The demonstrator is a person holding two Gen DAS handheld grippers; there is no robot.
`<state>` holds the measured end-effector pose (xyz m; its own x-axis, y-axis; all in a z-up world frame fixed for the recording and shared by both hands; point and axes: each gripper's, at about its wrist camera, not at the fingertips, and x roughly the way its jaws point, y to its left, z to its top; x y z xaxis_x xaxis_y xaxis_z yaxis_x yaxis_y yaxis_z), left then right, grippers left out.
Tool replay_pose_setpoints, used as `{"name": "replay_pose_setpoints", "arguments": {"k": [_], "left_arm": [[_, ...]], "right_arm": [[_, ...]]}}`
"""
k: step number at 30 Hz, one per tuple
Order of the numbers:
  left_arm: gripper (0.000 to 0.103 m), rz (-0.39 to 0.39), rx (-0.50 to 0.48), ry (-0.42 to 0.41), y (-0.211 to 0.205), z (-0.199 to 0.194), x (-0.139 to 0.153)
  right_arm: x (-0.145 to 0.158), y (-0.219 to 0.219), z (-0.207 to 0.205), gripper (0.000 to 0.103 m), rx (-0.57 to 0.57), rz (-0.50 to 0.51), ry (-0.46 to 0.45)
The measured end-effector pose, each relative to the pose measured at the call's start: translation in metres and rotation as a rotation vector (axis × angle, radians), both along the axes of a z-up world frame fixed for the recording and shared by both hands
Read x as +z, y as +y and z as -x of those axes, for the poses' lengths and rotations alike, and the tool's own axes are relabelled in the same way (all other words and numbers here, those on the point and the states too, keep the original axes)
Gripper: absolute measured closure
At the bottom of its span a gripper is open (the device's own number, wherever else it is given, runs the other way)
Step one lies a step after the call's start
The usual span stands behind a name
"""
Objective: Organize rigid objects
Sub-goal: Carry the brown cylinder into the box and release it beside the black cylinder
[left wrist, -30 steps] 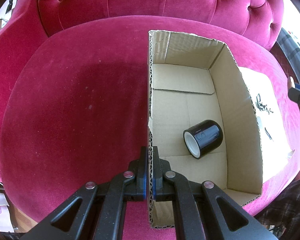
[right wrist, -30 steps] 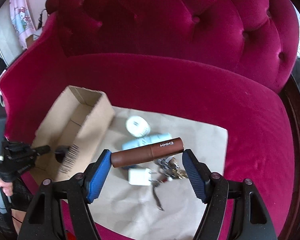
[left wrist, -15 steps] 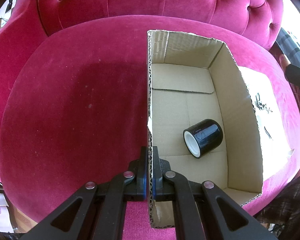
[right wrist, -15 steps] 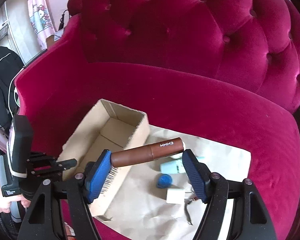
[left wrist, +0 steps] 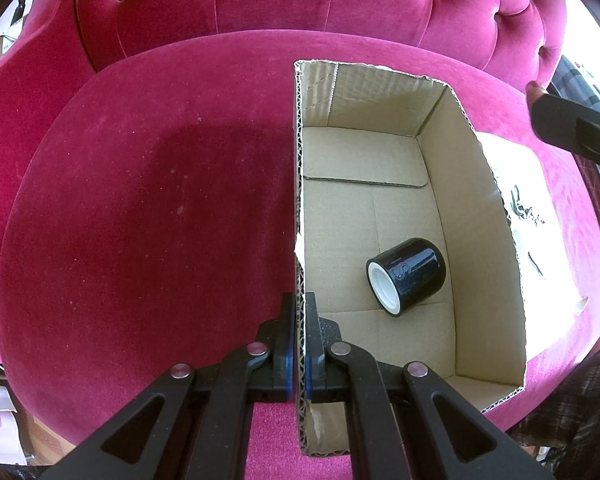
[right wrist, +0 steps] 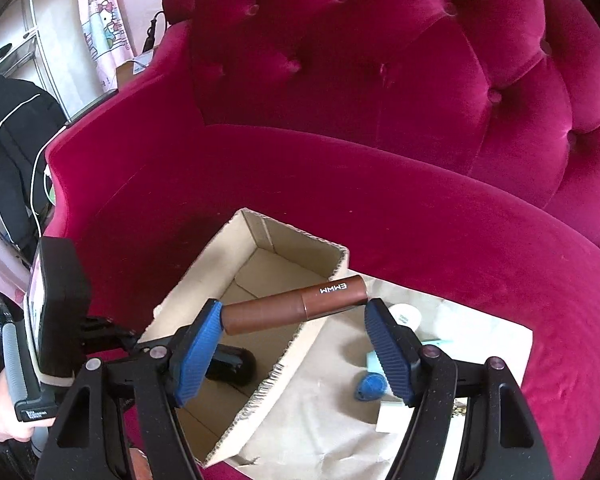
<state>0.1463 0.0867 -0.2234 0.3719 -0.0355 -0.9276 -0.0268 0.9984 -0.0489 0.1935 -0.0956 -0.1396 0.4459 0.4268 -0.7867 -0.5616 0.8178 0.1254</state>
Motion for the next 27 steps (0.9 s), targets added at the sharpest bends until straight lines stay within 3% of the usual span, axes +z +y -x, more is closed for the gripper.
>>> {"name": "replay_pose_setpoints", "arguments": {"k": [27], "left_arm": [[0.100,0.012,0.004,0.000,0.002,0.002,0.000]], "right_arm": [[-0.029,0.059,-0.001,0.026,0.097,0.041,0.034]]}}
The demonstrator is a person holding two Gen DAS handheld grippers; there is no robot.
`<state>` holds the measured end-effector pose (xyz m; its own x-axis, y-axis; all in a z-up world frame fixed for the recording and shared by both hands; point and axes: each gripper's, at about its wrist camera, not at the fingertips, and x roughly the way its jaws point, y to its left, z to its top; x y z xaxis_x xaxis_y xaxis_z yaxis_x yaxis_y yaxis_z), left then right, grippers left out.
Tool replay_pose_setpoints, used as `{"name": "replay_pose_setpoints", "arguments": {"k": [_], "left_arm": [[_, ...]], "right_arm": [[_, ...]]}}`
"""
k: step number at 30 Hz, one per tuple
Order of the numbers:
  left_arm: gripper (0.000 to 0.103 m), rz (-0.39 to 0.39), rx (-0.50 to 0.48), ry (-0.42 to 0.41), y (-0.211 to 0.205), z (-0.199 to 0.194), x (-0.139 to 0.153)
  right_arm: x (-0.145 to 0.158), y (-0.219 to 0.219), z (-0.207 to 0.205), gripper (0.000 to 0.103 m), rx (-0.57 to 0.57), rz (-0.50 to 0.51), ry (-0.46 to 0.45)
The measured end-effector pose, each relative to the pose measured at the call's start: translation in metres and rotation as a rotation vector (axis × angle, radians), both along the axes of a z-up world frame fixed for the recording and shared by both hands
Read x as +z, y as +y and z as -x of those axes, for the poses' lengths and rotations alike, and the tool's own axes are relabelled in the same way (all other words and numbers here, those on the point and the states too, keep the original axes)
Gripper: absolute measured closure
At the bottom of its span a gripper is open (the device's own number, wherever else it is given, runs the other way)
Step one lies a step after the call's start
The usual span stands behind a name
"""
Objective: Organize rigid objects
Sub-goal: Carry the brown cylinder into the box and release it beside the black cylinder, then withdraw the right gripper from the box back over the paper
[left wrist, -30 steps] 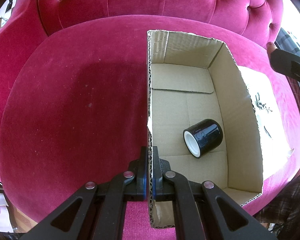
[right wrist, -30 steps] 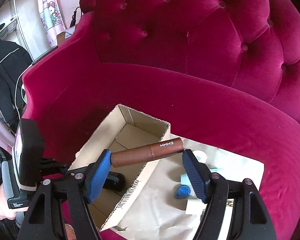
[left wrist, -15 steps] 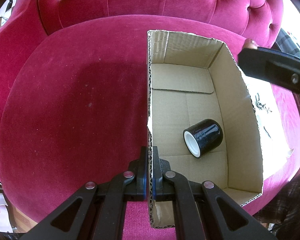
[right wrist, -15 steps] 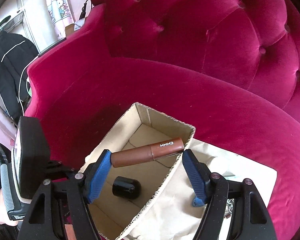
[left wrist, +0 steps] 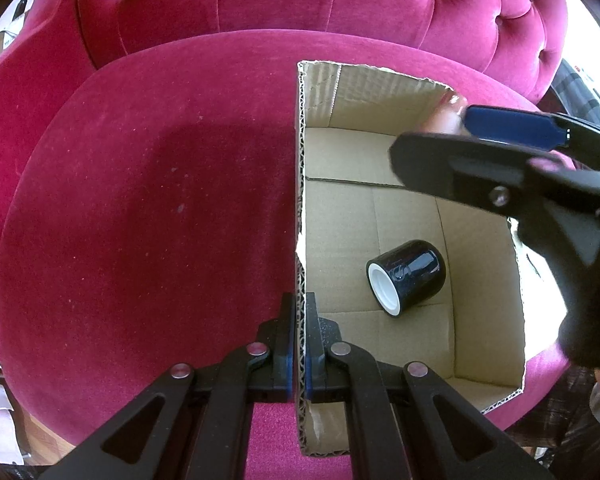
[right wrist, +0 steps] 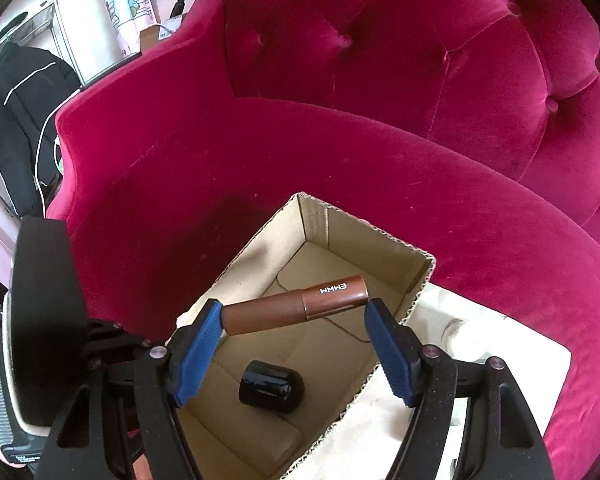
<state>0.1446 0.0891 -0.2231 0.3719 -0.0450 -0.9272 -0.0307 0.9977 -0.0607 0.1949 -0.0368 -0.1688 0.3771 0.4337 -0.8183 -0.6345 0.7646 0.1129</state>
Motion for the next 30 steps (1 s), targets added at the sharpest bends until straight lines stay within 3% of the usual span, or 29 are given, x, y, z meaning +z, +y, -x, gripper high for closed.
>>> {"name": "replay_pose_setpoints", "arguments": {"k": [16,25,30], "left_arm": [[0.100,0.002,0.000,0.000,0.001,0.001,0.000],[0.100,0.002,-0.001,0.000,0.003,0.000,0.000],[0.100,0.001,-0.001,0.000,0.003,-0.001,0.000]], "right_arm": [[-0.013,0.006,-0.006,0.026,-0.021,0.039,-0.003],[-0.015,0.006,-0.007,0.001,-0.039,0.076,-0.063],[-0.016,0.008,-0.008,0.000,-0.043,0.090,-0.079]]}}
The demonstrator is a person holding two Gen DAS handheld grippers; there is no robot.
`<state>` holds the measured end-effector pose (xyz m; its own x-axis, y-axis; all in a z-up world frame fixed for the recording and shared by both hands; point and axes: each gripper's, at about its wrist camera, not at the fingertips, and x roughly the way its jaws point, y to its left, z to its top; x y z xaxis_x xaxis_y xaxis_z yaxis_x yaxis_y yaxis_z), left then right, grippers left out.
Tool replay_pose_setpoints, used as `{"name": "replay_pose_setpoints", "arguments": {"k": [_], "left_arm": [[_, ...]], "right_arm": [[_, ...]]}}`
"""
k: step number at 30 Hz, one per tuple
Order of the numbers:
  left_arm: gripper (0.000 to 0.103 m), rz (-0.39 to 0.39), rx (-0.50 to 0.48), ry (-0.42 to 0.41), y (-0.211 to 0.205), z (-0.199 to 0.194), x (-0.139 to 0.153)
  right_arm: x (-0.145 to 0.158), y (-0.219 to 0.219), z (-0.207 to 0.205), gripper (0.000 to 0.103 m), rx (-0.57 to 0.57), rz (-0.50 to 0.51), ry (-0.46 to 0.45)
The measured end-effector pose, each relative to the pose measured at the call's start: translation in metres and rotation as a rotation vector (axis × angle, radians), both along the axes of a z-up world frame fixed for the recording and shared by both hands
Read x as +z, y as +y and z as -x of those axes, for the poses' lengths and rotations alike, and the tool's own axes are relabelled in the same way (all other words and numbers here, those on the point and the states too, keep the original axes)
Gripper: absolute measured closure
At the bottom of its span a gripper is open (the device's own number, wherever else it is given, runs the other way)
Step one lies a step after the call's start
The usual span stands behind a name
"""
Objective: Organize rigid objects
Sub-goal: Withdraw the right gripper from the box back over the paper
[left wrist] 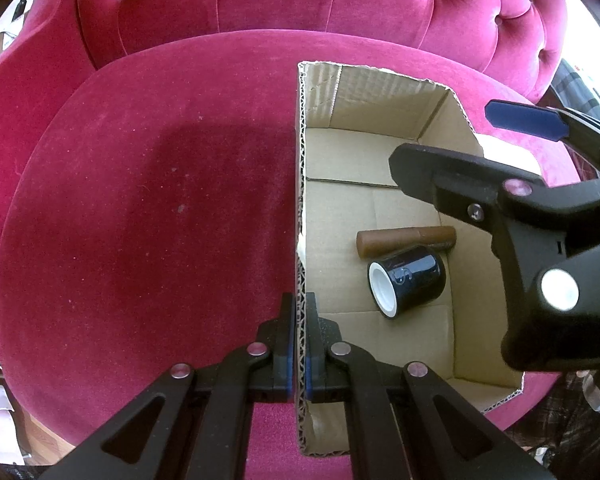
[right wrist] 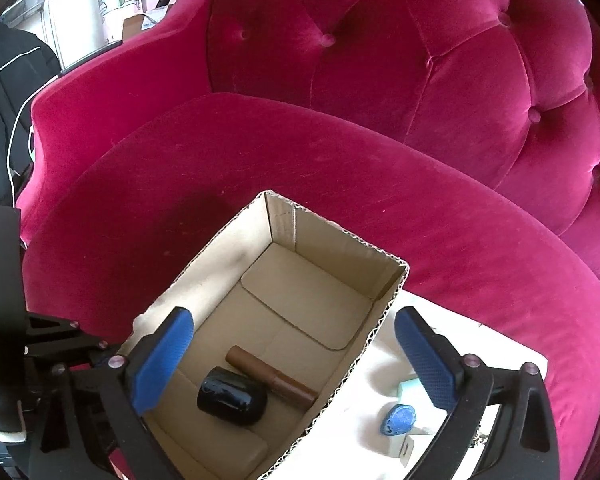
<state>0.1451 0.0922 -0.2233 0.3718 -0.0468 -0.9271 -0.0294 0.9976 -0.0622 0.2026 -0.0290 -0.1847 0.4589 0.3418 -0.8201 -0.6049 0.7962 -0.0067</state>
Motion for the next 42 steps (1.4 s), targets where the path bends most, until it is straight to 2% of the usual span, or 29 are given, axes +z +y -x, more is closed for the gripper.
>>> {"name": "replay_pose_setpoints", "arguments": {"k": [17,34,42], "left_arm": [[0.100,0.000,0.005,0.000,0.001,0.000,0.000],[0.100,-0.001,0.007,-0.003,0.000,-0.001,0.001],[0.100,0.001,0.006,-0.002,0.002,-0.001,0.002]], "right_arm": [[0.010,-0.036,-0.011,0.000,-0.072,-0.018,0.020],[0.031,-0.086,-0.020,0.000,-0.132,0.075,0.056],[0.022,-0.106,-0.031,0.000,-0.122,0.120,0.096]]}}
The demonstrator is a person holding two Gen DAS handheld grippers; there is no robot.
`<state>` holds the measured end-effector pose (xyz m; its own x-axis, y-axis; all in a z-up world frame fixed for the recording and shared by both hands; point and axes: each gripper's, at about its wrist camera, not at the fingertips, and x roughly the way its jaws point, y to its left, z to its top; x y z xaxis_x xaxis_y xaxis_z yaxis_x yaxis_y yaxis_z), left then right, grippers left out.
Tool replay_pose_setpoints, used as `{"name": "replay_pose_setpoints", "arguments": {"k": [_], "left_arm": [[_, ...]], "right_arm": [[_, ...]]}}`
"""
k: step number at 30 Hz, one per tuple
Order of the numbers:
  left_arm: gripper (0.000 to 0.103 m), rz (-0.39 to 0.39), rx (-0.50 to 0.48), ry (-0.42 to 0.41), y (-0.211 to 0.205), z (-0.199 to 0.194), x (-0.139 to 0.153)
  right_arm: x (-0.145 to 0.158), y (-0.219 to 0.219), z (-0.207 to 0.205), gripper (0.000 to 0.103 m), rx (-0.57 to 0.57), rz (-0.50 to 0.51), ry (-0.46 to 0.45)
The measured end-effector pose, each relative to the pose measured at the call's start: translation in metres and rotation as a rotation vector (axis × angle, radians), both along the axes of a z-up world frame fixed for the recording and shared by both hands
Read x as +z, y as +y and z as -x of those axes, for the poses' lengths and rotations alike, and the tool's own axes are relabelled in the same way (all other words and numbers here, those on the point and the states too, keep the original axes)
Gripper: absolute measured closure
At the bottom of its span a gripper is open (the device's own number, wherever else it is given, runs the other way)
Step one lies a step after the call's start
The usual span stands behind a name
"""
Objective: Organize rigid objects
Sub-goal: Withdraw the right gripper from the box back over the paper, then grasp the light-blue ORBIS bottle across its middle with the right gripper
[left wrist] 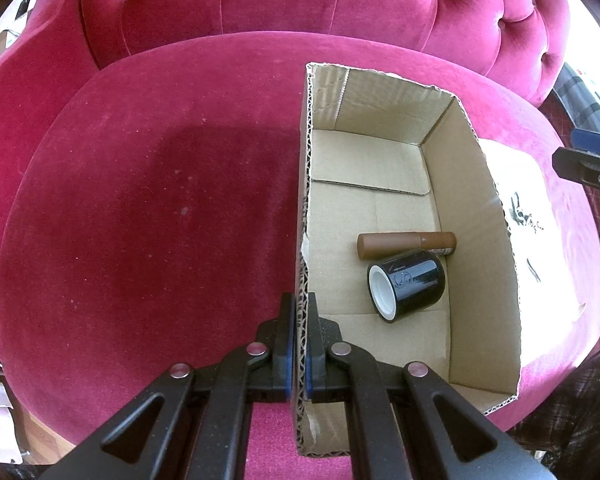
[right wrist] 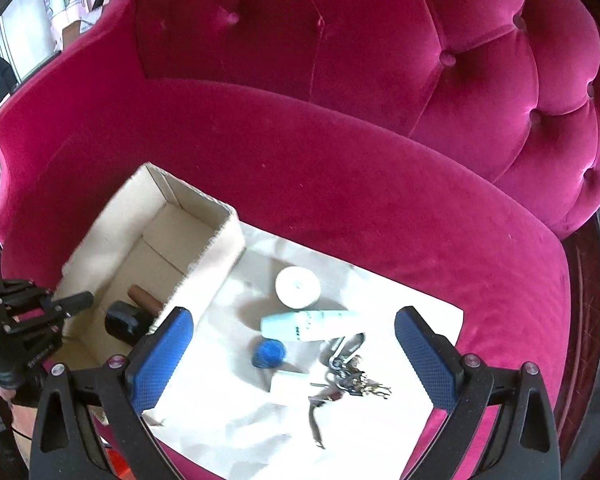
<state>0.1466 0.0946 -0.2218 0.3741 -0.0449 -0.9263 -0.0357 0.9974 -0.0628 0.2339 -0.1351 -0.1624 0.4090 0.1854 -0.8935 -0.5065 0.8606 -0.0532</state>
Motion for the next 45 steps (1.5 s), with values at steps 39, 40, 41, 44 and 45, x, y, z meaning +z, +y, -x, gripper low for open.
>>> {"name": "replay_pose_setpoints", "arguments": {"k": [39,40,41,44,45], "left_arm": [[0.100,0.006,0.007,0.003,0.004,0.000,-0.003],[0.100,0.005,0.006,0.003,0.004,0.000,-0.003],[0.100,0.004,0.006,0.003,0.004,0.000,-0.003],[0.100,0.005,0.007,0.004,0.003,0.000,-0.003],[0.100,0.005,0.007,0.004,0.003,0.000,-0.003]], "right_arm": [[-0.078,-0.008,-0.034,0.000,-0.010,-0.023,0.102],[-0.082,-0.005,-0.035,0.000,-0.011,-0.020,0.108],[-0.083,-0.003,-0.036,0.000,-0.012,-0.013,0.105],[-0.088,0.002,-0.038,0.000,-0.017,-0.003,0.110],[-0.089,0.003,-0.039,0.000,-0.019,0.003,0.108]]}}
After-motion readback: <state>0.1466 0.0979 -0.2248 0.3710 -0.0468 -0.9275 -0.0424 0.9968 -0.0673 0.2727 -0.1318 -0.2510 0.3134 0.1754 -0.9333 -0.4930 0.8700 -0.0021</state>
